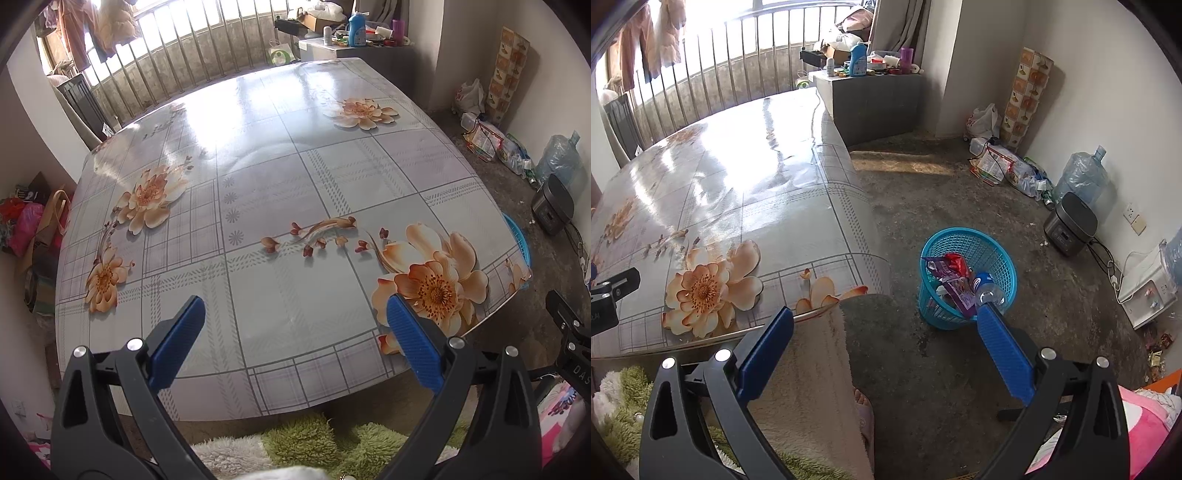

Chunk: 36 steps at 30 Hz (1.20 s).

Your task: Collect trash

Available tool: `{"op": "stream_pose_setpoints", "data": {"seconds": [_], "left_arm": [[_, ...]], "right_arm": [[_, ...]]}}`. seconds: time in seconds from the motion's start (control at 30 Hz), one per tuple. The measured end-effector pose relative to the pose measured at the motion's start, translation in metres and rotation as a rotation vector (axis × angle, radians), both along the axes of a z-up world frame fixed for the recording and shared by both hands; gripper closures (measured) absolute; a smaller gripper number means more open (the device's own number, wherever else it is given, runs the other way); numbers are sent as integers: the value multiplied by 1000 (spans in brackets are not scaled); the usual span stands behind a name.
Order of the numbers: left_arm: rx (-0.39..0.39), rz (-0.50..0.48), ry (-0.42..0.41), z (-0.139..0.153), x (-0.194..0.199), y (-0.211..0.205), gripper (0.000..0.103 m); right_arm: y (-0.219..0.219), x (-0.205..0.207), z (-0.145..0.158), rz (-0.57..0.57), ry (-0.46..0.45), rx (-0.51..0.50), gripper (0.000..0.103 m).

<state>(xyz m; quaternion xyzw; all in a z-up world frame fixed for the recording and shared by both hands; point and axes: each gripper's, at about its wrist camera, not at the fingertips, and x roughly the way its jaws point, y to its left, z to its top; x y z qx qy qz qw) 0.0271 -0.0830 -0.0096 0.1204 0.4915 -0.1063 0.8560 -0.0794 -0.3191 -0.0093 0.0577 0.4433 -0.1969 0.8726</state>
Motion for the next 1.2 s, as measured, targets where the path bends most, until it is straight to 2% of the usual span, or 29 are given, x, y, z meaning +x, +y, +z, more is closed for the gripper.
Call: {"op": "stream_pose_setpoints", "data": {"seconds": [1.2], "left_arm": [[1, -3, 3, 0, -1, 0, 9]], "right_arm": [[1, 1, 2, 4, 0, -8, 6]]}}
